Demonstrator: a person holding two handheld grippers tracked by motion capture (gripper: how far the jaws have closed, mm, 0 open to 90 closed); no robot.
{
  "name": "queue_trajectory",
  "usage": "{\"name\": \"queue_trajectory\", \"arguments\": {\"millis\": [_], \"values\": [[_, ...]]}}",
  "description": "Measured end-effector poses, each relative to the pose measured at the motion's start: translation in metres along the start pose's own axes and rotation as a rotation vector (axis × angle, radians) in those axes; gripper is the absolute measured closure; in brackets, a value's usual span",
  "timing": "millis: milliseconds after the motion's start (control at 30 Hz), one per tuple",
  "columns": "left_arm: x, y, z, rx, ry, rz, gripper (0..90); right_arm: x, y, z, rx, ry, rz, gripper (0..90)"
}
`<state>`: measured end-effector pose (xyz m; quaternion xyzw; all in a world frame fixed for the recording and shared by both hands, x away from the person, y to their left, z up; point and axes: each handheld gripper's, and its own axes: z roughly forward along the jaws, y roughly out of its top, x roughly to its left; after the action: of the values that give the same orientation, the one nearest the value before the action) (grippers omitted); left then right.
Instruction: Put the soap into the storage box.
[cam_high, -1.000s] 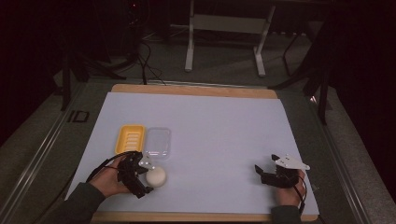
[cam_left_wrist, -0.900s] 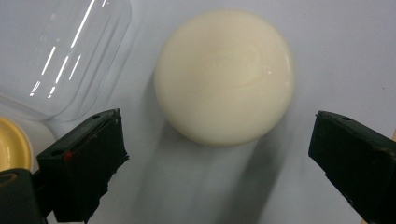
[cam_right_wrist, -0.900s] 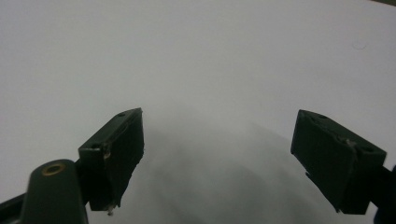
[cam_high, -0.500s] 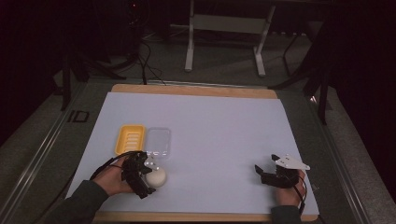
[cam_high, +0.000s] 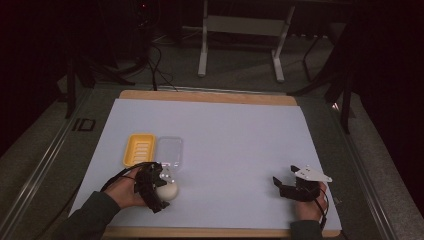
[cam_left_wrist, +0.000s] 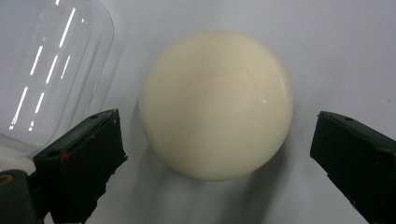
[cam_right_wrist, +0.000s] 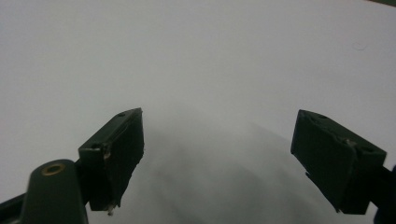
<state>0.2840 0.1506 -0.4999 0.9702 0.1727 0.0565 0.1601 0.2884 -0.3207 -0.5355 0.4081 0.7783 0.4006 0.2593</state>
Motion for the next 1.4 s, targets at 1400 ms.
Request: {"name": "queue_trajectory", "arguments": {"millis": [1400], "values": [[0.006, 0.021, 0.018, 0.074, -0.057, 0.045, 15.4, 0.0, 0.0, 0.0, -0.003, 0.0, -0.001, 17.2]]}}
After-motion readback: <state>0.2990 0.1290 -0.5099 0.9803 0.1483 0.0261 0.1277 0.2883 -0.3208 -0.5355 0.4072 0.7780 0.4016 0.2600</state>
